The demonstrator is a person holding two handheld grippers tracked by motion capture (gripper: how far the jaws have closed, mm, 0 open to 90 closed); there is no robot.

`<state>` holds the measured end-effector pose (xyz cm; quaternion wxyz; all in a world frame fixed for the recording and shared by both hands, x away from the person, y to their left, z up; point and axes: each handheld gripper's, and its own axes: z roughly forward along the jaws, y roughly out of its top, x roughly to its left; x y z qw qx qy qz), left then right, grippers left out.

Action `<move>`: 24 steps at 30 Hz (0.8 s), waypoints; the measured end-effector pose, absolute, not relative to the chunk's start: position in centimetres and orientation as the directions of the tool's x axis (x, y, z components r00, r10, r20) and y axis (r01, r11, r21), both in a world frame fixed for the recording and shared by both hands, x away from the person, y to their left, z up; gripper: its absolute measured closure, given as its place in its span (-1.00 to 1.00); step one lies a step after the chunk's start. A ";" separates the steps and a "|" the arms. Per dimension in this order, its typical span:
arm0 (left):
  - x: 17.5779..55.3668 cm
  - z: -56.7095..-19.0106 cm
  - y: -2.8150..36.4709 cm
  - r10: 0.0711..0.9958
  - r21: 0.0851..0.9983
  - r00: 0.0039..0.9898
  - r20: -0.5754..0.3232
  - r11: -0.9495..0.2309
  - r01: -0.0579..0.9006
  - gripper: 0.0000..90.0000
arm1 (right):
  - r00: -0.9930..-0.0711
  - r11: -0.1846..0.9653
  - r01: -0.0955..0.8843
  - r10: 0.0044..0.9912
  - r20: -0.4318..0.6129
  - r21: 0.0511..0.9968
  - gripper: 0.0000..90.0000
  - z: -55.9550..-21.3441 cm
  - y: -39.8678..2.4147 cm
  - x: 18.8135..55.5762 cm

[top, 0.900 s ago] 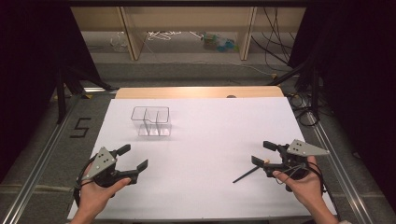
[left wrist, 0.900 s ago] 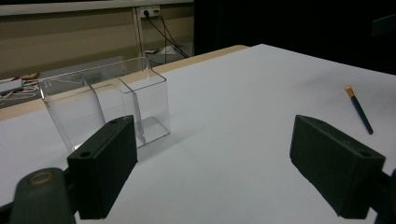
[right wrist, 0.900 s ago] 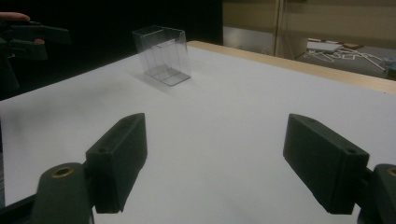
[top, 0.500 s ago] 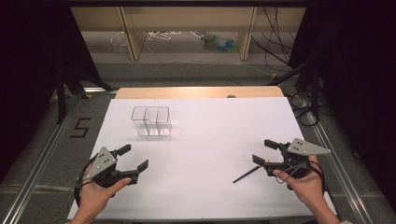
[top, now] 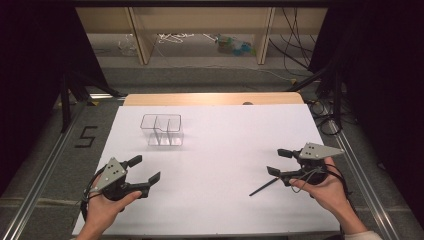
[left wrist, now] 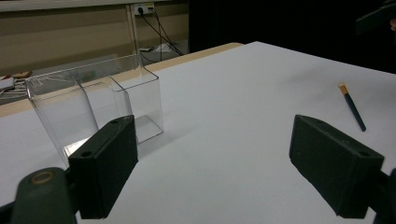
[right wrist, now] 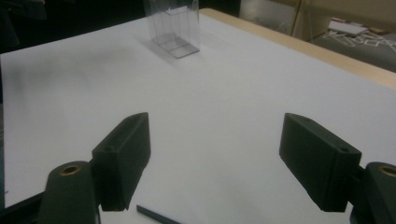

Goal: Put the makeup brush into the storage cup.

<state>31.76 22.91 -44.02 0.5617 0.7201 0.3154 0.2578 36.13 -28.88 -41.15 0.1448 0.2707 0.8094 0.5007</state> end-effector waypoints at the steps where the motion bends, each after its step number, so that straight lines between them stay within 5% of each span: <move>1: 31.8 -44.0 22.9 0.744 0.972 0.668 0.017 -0.170 0.165 -0.67 | -0.818 0.373 0.305 0.574 0.040 0.876 -0.43 -41.1 -28.9 36.3; 24: 31.8 -44.2 22.8 0.733 0.970 0.680 0.015 -0.177 0.170 -0.66 | -0.922 0.767 0.340 0.387 0.030 0.545 -0.43 -41.9 -27.0 40.1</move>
